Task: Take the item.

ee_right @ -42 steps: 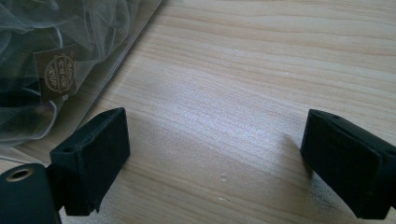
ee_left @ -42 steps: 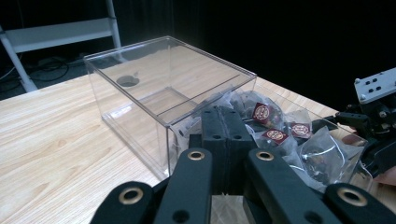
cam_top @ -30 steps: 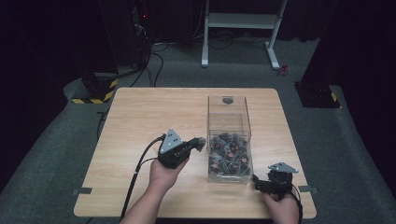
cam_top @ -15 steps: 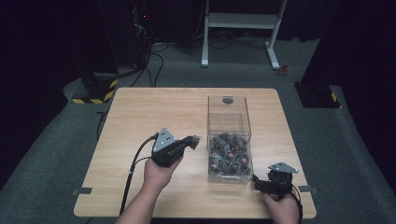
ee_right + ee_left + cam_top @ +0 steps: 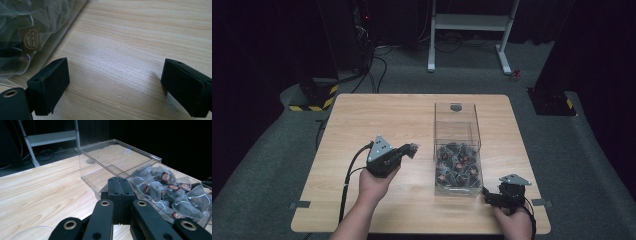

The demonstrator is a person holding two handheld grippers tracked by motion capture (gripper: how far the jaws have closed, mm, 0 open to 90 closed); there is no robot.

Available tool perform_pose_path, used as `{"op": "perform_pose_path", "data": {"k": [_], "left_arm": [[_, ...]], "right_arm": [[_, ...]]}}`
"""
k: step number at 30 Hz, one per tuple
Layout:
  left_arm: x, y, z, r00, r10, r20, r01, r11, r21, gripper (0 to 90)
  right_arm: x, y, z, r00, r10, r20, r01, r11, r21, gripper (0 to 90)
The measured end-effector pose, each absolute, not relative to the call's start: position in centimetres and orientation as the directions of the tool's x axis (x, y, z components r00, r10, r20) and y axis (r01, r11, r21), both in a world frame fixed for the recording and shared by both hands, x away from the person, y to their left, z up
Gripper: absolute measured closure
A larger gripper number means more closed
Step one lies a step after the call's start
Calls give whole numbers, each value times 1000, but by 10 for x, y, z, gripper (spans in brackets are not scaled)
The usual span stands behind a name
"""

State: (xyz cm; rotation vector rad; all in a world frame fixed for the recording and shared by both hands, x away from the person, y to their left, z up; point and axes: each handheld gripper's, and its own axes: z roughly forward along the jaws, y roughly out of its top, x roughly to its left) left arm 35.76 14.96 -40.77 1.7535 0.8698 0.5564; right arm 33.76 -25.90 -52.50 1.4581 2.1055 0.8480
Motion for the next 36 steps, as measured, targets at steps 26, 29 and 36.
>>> {"op": "perform_pose_path", "data": {"k": [26,29,36], "left_arm": [[360,188,-407,559,828,-37,301,-160,940,900],[360,193,-408,548,836,-39,305,-156,939,900],[360,199,-408,536,843,-37,309,-155,939,900]], "right_arm": [[338,-259,-525,-347,938,-12,668,256,699,79],[338,-259,-525,-347,938,-12,668,256,699,79],[338,-259,-525,-347,938,-12,668,256,699,79]]}}
